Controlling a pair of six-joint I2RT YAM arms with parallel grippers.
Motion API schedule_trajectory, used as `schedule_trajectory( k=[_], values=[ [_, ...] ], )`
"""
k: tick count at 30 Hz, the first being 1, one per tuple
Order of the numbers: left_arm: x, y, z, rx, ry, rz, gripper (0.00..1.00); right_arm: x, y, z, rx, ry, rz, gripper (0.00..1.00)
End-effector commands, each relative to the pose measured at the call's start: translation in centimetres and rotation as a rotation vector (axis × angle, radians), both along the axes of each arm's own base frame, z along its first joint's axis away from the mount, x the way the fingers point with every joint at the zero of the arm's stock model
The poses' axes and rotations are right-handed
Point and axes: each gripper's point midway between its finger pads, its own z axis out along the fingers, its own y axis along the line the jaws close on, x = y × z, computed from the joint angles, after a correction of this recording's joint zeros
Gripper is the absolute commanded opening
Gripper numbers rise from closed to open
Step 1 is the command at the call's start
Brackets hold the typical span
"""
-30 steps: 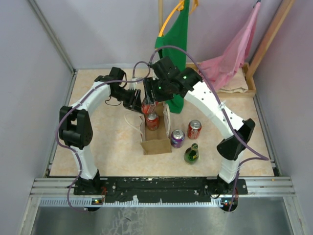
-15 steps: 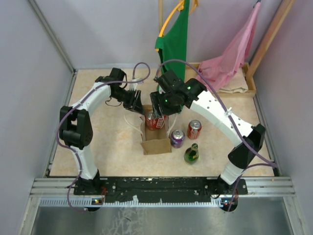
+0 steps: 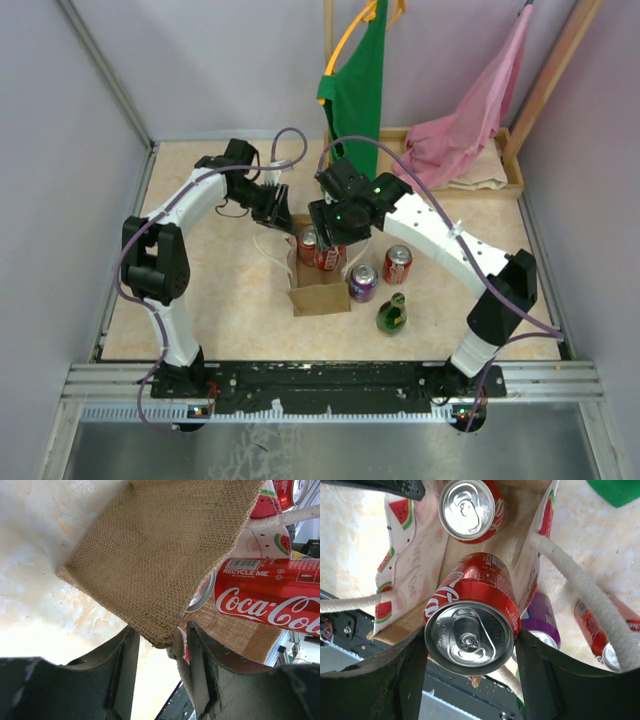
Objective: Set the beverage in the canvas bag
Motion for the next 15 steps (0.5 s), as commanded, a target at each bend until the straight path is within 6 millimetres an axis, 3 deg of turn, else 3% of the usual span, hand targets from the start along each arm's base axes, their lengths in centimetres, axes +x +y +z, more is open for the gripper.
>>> schedule_trajectory(
  k=[1, 15],
  values=[
    [-0.7, -0.1, 0.7, 0.005, -0.014, -0.009, 0.48, 2.4, 2.1, 3.5, 0.106, -0.159, 0.010, 0.00],
    [-0.6, -0.2, 0.7, -0.001, -0.013, -0.007, 0.48, 2.5, 2.1, 0.4, 0.032, -0.112, 0.046, 0.00]
  ],
)
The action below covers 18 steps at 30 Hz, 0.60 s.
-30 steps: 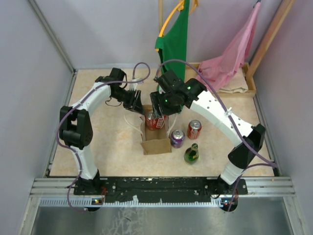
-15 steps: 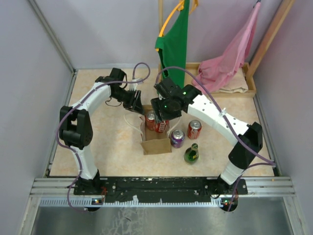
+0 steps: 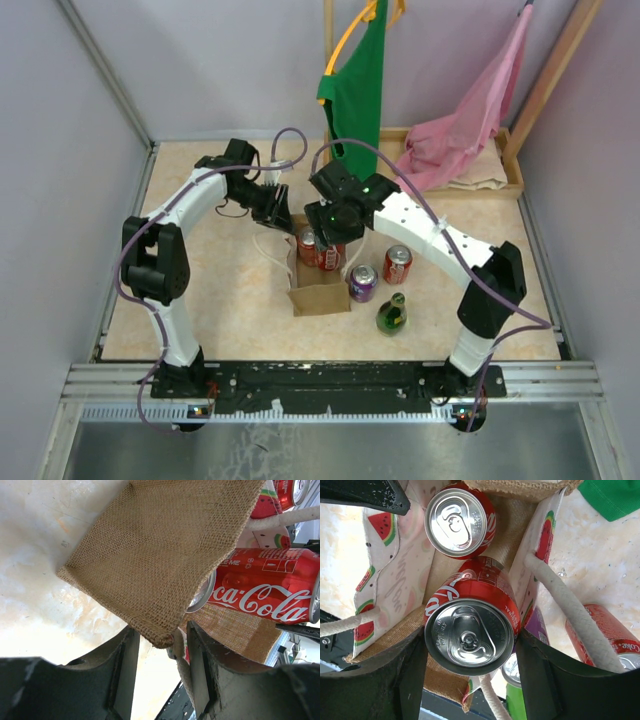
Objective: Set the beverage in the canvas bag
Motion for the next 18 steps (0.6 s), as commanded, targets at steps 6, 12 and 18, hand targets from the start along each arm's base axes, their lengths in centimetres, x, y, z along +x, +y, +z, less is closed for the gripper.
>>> schedule_trajectory(
  k=[6, 12, 18],
  values=[
    [-0.6, -0.3, 0.8, -0.006, -0.014, -0.009, 0.48, 1.3, 1.6, 1.4, 0.064, -0.083, 0.022, 0.00],
    [-0.7, -0.3, 0.8, -0.005, -0.014, -0.008, 0.48, 1.5, 1.9, -0.4, 0.043, -0.067, 0.034, 0.00],
    [-0.8, -0.4, 0.8, -0.005, -0.012, -0.011, 0.48, 1.5, 1.8, -1.7, 0.018, -0.055, 0.043, 0.00]
  ],
)
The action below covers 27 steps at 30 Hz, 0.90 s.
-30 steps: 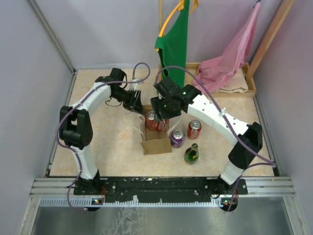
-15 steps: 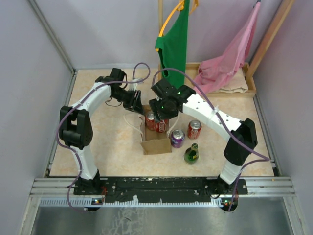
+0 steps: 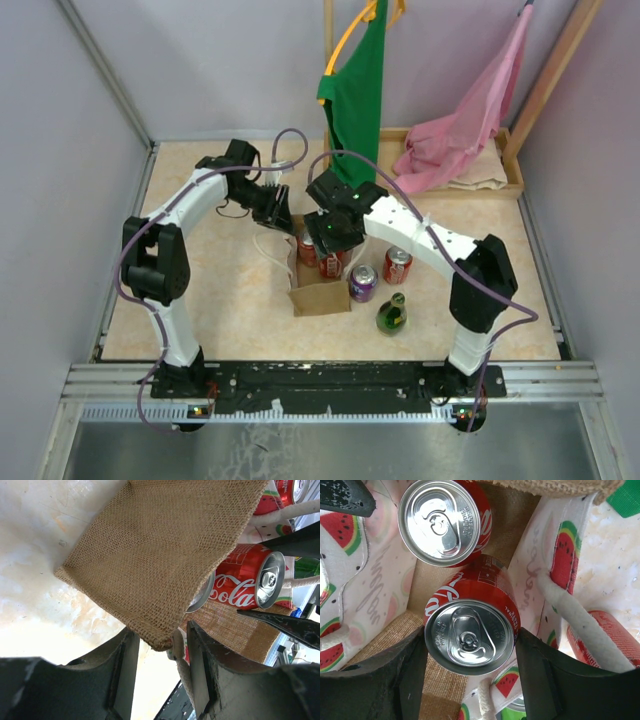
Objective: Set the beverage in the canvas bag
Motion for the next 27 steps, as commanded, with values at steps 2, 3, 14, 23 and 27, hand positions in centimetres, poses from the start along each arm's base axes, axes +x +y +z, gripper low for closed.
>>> schedule_trajectory(
  k=[2, 3, 14, 23, 27],
  values=[
    [-0.6, -0.3, 0.8, -0.006, -0.017, -0.010, 0.48, 1.4, 1.8, 1.5, 0.066, -0.087, 0.029, 0.00],
    [-0.6, -0.3, 0.8, -0.005, -0.018, -0.010, 0.48, 1.4, 1.8, 1.2, 0.062, -0.085, 0.030, 0.00],
    [-0.8, -0.3, 0.9, -0.010, -0.016, -0.013, 0.48, 1.9, 1.8, -1.0, 0.037, -0.098, 0.035, 0.00],
    [-0.6, -0.4, 0.9, -0.014, -0.018, -0.015, 0.48, 1.7, 2.1, -2.0, 0.027, -0.095, 0.046, 0.00],
    [-0.7, -0.4, 0.8, -0.013, -0.016, -0.014, 0.48, 1.5, 1.8, -2.8, 0.013, -0.084, 0.043, 0.00]
  ],
)
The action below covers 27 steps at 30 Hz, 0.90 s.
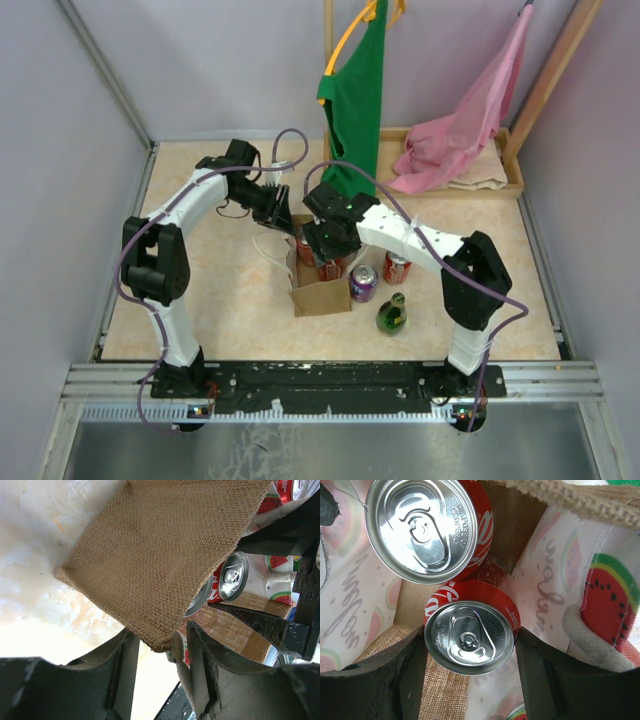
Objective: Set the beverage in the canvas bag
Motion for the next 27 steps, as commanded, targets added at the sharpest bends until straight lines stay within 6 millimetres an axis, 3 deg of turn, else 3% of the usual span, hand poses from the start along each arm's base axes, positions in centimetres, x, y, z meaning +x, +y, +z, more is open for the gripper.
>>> schedule_trajectory(
  k=[1, 7, 10, 11, 15, 27],
  values=[
    [-0.6, -0.4, 0.8, -0.014, -0.016, -0.013, 0.48, 1.1, 1.2, 0.8, 0.042, -0.073, 0.008, 0.00],
    [-0.6, -0.3, 0.6, -0.011, -0.013, -0.015, 0.48, 1.0, 0.6, -0.1, 0.017, -0.064, -0.015, 0.00],
    [-0.6, -0.3, 0.6, -0.011, -0.013, -0.016, 0.48, 0.9, 0.3, -0.2, 0.004, -0.065, -0.024, 0.22],
    [-0.6, -0.3, 0.6, -0.010, -0.012, -0.016, 0.48, 1.0, 0.2, -0.1, 0.002, -0.069, -0.026, 0.33],
    [-0.5, -0.4, 0.6, -0.012, -0.012, -0.017, 0.48, 1.3, 0.0, 0.4, 0.000, -0.092, -0.038, 0.59],
    [-0.6, -0.3, 0.5, -0.008, -0.010, -0.019, 0.48, 2.0, -0.4, 2.3, 0.002, -0.146, -0.059, 0.74]
  ],
)
